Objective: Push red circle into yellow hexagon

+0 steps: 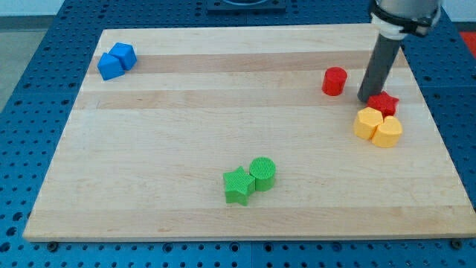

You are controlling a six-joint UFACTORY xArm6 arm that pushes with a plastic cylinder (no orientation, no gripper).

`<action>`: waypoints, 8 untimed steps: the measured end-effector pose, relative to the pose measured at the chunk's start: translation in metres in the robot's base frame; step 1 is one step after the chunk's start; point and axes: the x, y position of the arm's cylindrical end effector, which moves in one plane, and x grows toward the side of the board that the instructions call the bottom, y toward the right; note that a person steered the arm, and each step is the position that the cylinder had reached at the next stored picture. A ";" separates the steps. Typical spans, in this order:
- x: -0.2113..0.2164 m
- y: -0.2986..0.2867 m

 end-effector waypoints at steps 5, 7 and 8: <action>-0.113 -0.086; -0.076 -0.078; -0.064 -0.044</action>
